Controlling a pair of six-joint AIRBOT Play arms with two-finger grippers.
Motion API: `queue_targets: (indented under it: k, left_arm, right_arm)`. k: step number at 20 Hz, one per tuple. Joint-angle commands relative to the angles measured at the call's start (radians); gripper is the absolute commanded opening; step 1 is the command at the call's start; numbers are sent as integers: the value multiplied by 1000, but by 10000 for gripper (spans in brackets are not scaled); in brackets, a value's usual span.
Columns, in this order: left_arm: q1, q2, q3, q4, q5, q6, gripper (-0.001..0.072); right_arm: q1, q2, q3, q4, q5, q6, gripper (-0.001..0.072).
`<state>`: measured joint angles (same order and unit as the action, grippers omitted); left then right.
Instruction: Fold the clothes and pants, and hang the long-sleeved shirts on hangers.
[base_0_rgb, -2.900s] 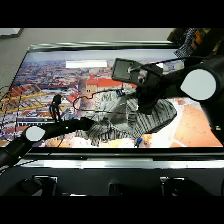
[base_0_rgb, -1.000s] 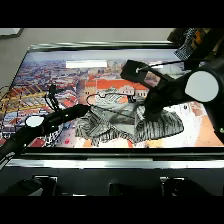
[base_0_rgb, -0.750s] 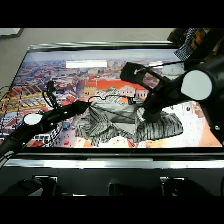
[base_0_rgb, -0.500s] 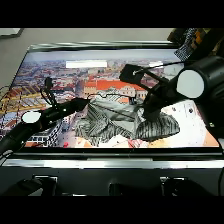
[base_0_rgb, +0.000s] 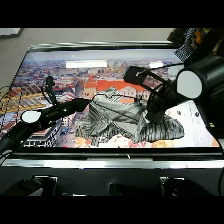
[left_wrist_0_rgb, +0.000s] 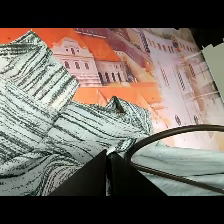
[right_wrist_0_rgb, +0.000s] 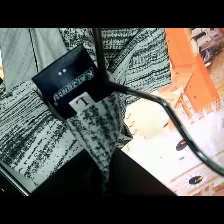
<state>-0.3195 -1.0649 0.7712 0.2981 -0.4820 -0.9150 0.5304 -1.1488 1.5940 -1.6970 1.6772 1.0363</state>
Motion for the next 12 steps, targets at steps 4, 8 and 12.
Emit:
queue_targets:
  k: [4,8,12]
  left_arm:
    - [0,0,26,13,3,0,17]
    - [0,0,79,33,1,0,17]
    - [0,0,101,47,0,0,17]
  right_arm:
    - [0,-4,-3,-5,23,31,24]
    - [0,-51,-3,-13,16,31,24]
    - [0,-79,-3,-57,18,82,24]
